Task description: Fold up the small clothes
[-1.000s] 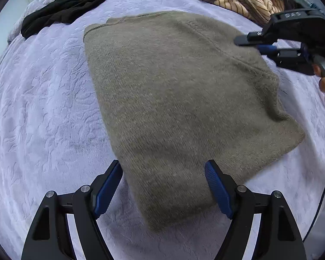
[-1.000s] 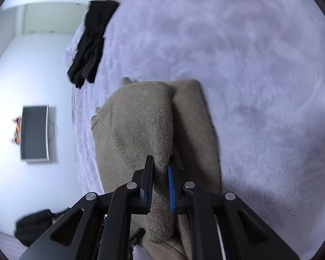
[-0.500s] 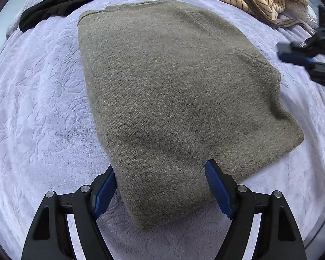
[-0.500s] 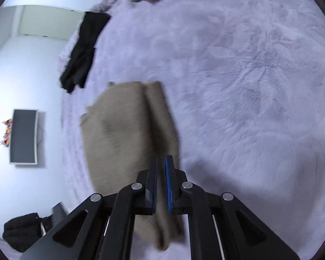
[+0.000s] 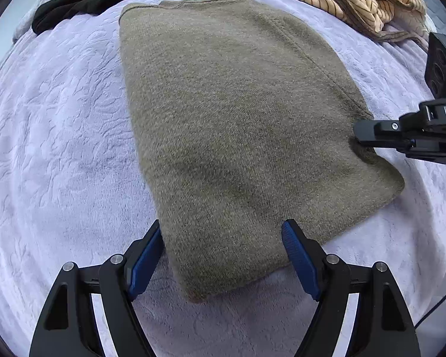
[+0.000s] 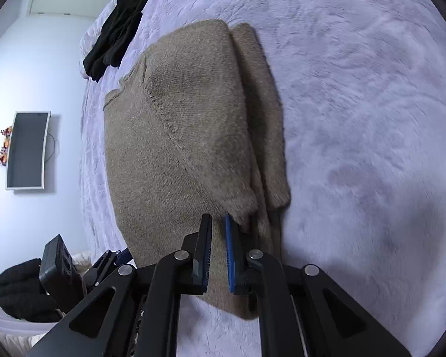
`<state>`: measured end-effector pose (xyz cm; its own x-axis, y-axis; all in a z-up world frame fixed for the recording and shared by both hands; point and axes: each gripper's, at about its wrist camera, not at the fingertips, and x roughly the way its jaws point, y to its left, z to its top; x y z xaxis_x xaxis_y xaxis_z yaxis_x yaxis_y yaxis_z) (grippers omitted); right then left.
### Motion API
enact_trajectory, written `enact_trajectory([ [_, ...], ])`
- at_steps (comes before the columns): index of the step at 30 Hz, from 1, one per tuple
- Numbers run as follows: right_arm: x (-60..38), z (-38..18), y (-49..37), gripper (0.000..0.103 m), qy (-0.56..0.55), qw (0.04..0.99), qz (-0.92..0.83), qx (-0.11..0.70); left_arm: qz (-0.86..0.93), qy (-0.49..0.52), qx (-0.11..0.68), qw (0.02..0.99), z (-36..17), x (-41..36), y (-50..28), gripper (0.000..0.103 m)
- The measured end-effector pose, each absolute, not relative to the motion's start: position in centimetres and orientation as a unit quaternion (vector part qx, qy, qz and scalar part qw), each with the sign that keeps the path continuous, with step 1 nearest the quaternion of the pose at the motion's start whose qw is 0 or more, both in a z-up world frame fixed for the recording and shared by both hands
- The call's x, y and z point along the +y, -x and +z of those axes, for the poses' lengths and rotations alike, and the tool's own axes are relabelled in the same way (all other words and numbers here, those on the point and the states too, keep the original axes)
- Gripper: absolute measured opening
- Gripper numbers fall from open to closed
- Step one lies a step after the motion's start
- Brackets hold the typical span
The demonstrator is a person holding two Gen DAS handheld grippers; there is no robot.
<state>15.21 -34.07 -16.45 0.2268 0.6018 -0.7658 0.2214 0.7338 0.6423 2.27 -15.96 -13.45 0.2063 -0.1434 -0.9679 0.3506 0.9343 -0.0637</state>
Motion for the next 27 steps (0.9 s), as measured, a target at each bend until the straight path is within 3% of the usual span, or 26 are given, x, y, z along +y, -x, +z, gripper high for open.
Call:
enact_trajectory([
  [27, -33.3, -15.9, -12.1, 0.012, -0.309, 0.703, 0.116, 0.629, -0.144, -0.083, 0.631, 0.758, -11.7, -14.8, -2.1, 0.08],
])
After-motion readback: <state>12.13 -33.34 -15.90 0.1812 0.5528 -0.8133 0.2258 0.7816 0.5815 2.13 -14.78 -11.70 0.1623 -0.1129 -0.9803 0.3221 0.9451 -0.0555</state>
